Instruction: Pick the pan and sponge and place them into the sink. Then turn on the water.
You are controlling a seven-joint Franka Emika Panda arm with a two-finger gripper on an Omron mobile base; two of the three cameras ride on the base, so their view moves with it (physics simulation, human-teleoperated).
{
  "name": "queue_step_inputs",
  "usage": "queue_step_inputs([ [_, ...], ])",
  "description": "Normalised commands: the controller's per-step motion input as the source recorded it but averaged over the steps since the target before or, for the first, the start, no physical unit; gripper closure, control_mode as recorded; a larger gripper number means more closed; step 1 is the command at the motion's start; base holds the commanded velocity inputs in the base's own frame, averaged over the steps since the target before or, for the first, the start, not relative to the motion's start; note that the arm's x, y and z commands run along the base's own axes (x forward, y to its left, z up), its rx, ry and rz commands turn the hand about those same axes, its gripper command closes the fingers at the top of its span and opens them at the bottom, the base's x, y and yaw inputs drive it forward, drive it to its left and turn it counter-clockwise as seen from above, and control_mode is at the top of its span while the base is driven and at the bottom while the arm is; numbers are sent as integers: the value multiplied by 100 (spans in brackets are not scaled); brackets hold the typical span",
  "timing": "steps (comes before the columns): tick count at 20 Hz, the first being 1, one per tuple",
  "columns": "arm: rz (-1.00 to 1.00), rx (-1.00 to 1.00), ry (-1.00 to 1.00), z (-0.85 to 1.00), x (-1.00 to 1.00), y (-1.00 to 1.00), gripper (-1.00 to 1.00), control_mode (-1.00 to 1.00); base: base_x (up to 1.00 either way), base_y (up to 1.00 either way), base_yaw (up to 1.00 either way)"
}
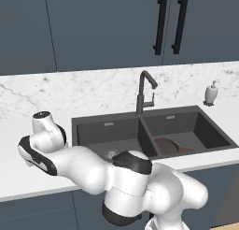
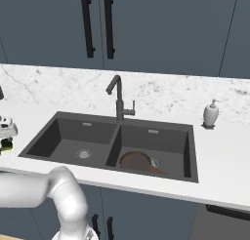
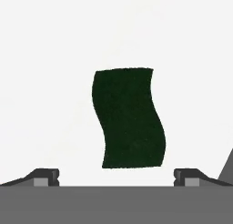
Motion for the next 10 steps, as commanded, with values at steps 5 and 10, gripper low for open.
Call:
queue_step_inputs([
  [5, 0, 0, 0, -8, 17, 0, -100, -100, 0, 0, 0],
  [10, 0, 0, 0, -14, 18, 0, -100, -100, 0, 0, 0],
])
